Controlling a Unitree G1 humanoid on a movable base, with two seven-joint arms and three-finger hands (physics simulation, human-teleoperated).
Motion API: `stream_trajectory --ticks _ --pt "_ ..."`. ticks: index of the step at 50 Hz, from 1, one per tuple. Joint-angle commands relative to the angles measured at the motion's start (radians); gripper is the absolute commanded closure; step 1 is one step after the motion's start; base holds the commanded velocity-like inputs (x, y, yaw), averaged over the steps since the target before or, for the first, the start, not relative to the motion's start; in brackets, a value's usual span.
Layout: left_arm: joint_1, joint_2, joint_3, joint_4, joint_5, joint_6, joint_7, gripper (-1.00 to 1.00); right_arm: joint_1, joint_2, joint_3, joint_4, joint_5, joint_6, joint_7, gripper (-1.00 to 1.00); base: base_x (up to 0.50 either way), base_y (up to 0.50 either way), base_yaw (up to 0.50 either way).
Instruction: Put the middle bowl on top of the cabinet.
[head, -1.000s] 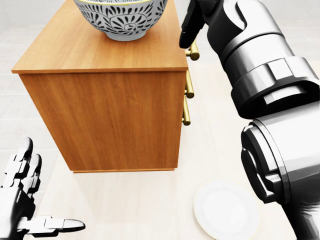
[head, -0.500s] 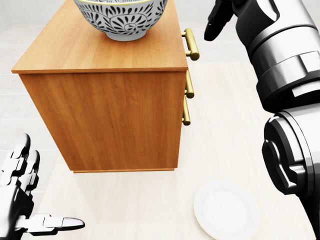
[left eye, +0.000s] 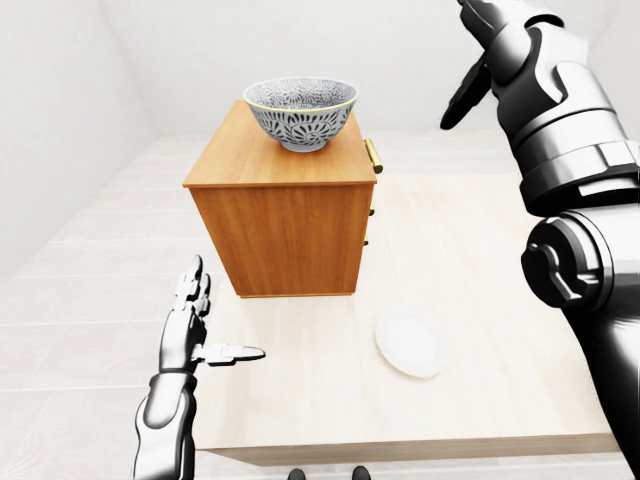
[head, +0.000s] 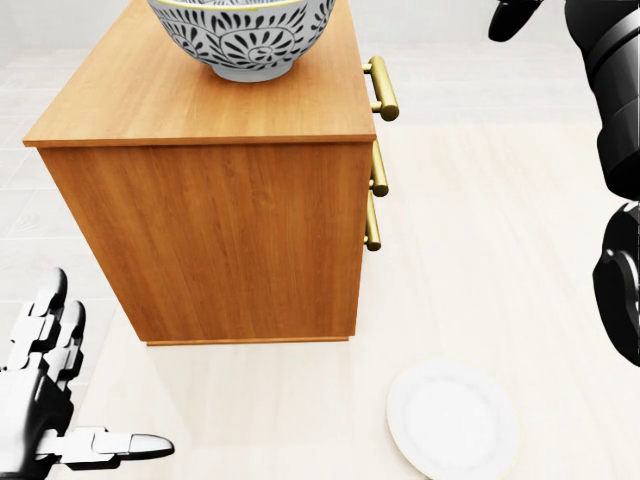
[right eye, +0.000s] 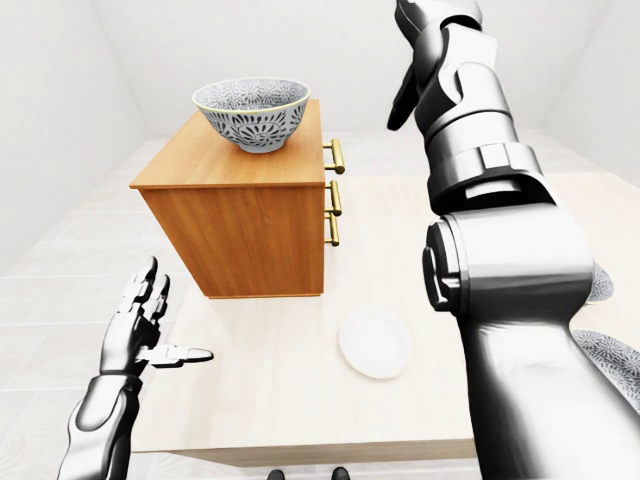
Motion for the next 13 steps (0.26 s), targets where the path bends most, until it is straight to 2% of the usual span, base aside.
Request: stream_trajectory --ticks 1,5,8,11,13 --pt "-0.012 0.005 -0.011 0.032 -0.007 0.000 -0.013 -1.00 -0.073 -0.098 0.041 0.012 -0.068 0.000 0.041 -1.00 0.00 0.00 0.00" --pt "-0.028 0.007 -0.012 0.056 -0.006 0.000 -0.007 -1.00 -0.144 -0.152 0.038 0.005 -0.102 0.000 0.078 -1.00 0.00 0.00 0.00" --pt "-0.034 0.006 -0.020 0.061 -0.002 0.000 -0.002 -1.00 -0.181 -0.192 0.022 -0.002 -0.113 0.000 0.067 -1.00 0.00 0.00 0.00" --pt "-0.034 0.003 -0.028 0.062 0.004 0.000 0.003 -1.00 -0.205 -0.230 -0.036 -0.027 -0.076 0.000 -0.061 -1.00 0.00 0.00 0.00" --pt "-0.039 0.003 -0.033 0.077 0.011 0.000 0.009 -1.00 -0.213 -0.243 -0.069 -0.031 -0.048 0.000 -0.203 -1.00 0.00 0.00 0.00"
